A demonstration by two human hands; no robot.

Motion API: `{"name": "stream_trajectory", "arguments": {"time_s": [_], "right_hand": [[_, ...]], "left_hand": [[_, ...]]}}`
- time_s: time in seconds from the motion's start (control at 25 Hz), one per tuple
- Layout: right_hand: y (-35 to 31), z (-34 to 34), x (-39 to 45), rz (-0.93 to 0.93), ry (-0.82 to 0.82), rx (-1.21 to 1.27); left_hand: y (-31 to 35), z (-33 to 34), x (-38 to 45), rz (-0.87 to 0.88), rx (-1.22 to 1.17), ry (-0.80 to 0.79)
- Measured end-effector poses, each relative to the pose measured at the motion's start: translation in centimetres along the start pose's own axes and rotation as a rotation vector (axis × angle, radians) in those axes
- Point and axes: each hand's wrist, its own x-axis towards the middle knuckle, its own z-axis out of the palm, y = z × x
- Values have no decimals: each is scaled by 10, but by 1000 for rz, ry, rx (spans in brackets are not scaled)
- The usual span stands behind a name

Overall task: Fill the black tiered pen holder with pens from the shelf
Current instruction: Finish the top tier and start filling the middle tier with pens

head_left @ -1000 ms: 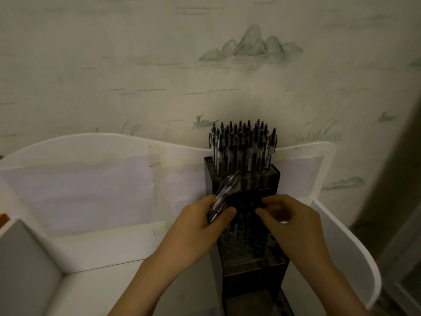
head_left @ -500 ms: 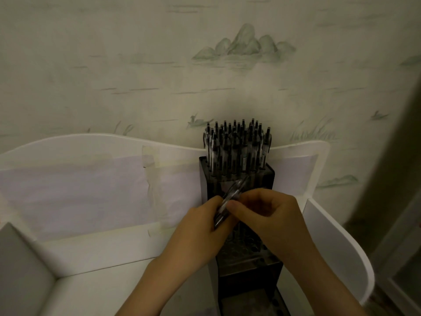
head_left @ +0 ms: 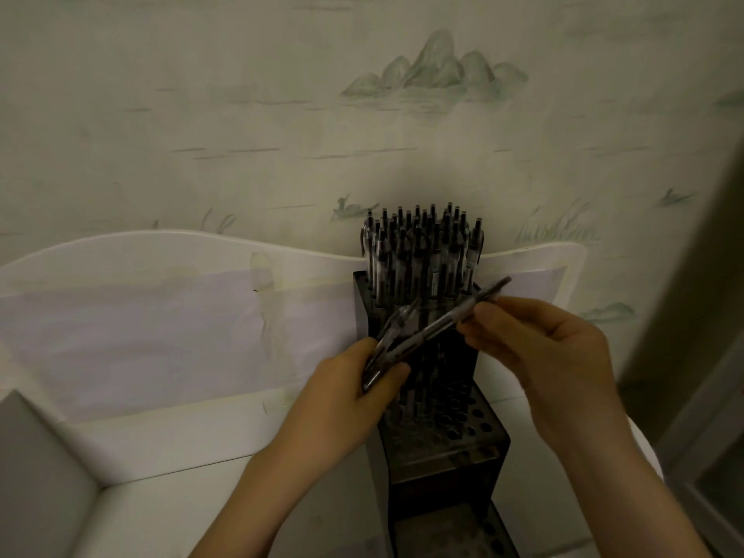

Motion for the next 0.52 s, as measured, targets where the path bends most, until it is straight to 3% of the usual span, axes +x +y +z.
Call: {"name": "stream_trajectory", "arguments": {"time_s": [0.12,0.28,0.4,0.52], "right_hand": [[-6,-7,3,-142,130,-5],[2,-16,6,-363,178,-338],[23,-18,7,-382,144,-570],[43,-21,8,-353,127,-646]], "left_hand": [[-2,-2,2,-26,-1,16],[-2,-4,2,-30,1,32],[1,-4,2,-22,-4,36],[3,-6,2,-17,-14,39]]}}
